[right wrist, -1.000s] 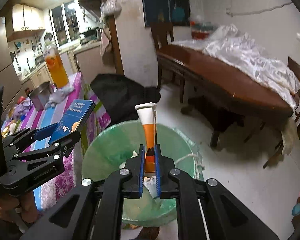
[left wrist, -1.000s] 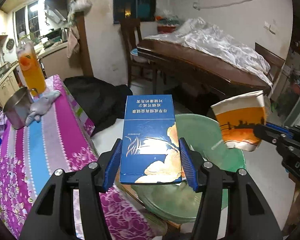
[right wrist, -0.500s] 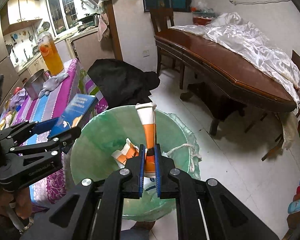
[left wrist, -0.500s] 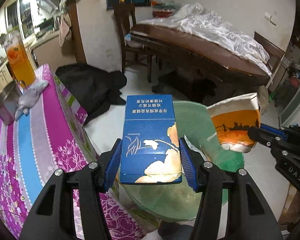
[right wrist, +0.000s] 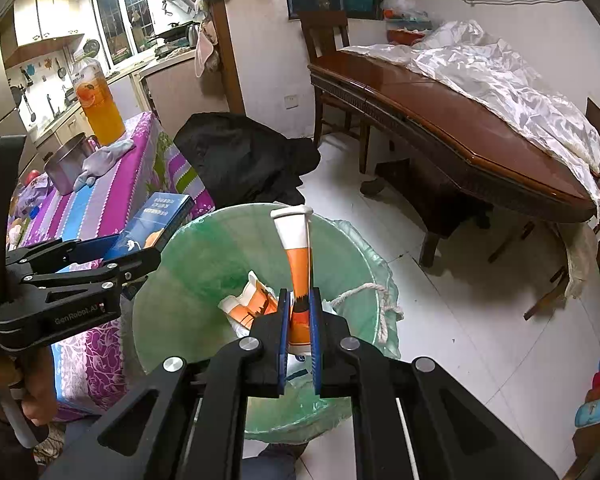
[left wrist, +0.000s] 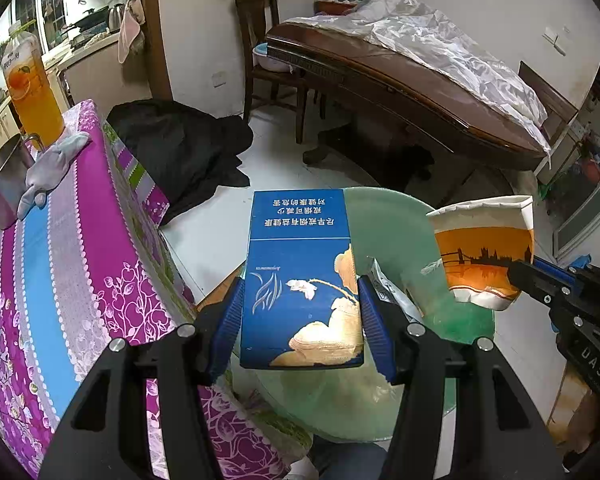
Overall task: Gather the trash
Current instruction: 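Carry the blue box and orange tube over the green bin with both tools, then open both tools to drop the box and tube into the bin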
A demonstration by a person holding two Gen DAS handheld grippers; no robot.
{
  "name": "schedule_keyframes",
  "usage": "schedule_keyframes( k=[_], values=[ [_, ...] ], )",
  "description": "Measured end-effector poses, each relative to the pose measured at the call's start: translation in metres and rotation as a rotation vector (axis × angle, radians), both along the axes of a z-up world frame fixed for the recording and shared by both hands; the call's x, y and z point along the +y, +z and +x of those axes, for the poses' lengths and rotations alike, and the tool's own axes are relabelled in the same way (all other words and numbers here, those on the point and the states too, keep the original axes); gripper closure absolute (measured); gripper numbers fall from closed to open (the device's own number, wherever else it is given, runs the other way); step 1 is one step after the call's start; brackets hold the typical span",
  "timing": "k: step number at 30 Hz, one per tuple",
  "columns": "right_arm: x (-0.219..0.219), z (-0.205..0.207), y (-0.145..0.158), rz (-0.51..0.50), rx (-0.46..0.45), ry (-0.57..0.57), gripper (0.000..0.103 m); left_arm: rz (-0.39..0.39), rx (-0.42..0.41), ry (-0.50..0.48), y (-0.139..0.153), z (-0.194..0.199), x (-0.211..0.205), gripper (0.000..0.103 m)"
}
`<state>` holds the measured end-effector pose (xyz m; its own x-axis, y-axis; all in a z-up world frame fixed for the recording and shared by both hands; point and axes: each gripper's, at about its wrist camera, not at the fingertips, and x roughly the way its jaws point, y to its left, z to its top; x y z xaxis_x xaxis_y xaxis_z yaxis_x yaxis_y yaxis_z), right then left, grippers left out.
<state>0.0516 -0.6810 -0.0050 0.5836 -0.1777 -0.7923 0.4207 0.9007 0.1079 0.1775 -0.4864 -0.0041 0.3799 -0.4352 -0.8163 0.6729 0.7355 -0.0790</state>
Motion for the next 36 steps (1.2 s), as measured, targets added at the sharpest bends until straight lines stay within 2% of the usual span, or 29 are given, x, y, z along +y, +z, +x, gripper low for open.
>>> schedule_keyframes(
  k=[29,36],
  values=[
    [-0.006,-0.002,-0.001,0.019,-0.022,0.004,0.093,0.031,0.018,0.001,-0.009,0.003,-0.008,0.049],
    [-0.009,-0.004,0.001,0.026,-0.039,-0.004,0.090,0.029,0.002,0.008,-0.007,0.003,-0.008,0.041]
  ],
)
